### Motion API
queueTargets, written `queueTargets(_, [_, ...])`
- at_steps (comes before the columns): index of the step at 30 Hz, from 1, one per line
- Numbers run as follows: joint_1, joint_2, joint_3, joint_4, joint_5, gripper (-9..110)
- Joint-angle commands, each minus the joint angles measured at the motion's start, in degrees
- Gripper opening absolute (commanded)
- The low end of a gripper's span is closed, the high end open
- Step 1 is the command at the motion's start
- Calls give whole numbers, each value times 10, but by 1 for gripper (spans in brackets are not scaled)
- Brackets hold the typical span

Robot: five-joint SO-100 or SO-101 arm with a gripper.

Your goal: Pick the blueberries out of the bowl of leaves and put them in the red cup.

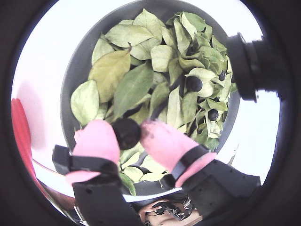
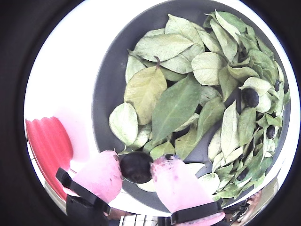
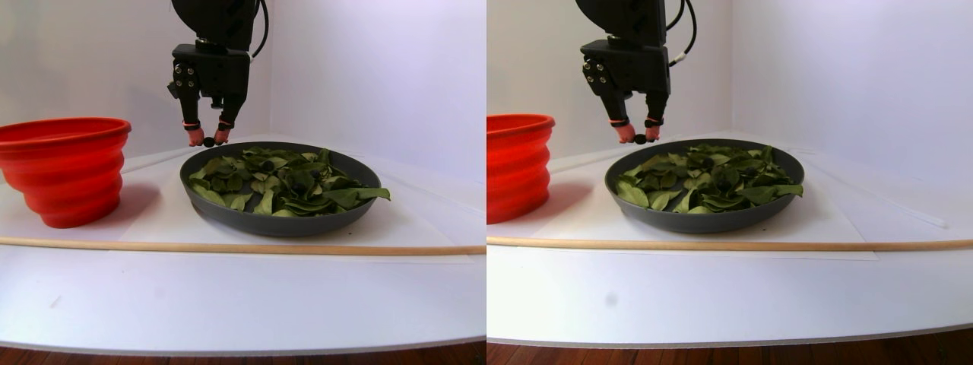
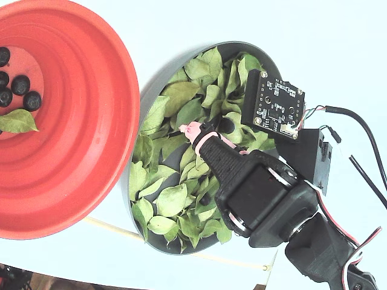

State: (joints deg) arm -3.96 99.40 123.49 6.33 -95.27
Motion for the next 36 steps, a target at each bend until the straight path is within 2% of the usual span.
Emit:
queueTargets(1, [-11,69,-3,7,4,11])
queueTargets(36, [-143,197,-9,109,95,12])
